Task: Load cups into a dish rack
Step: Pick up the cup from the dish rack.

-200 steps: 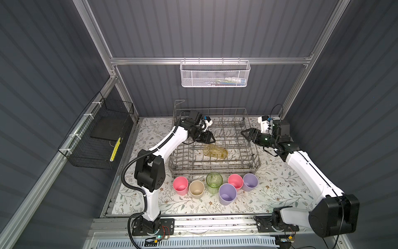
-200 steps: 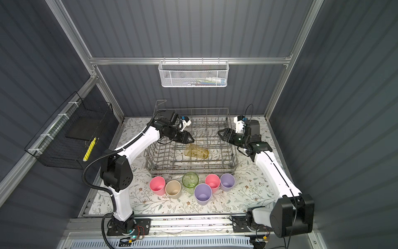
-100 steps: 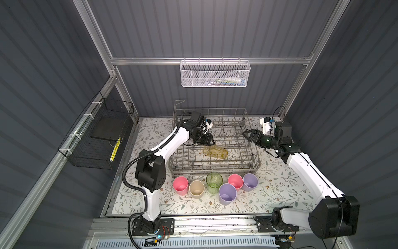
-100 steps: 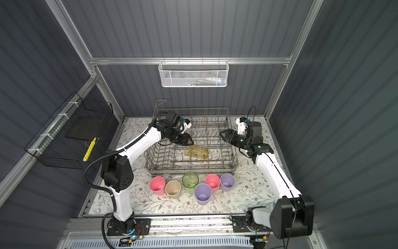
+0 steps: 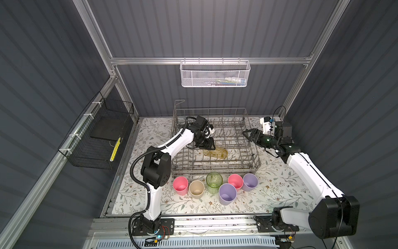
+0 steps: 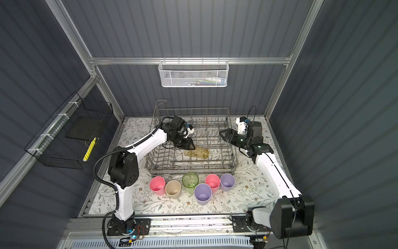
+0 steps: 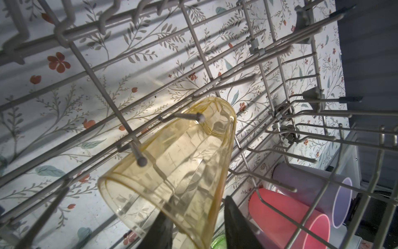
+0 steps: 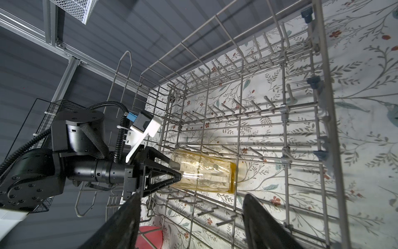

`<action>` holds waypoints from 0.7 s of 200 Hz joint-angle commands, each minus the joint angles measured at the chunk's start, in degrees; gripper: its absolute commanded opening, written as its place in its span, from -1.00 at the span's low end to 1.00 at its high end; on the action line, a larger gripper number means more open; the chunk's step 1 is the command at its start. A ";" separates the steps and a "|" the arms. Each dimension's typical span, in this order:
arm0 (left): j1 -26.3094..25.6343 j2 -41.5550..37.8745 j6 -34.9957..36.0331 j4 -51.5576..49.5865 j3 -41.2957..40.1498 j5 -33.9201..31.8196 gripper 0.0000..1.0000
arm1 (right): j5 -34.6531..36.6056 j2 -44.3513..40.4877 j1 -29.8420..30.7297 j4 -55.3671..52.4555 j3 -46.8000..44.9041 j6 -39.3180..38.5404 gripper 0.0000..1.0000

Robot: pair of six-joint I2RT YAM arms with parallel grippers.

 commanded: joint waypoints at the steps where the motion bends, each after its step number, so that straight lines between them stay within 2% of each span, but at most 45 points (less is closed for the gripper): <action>1: -0.36 0.00 -0.63 -0.48 -0.71 1.05 -0.36 | -0.56 0.08 -0.29 0.98 -0.78 0.47 0.50; 50: -0.37 -0.78 -1.39 -0.13 -0.32 1.53 -1.00 | -1.40 0.06 -0.38 2.07 -1.64 1.25 0.50; 140: -0.36 -7.32 -0.87 -1.70 2.40 -2.70 -1.00 | -2.28 -2.54 -0.56 3.92 -2.22 2.18 0.50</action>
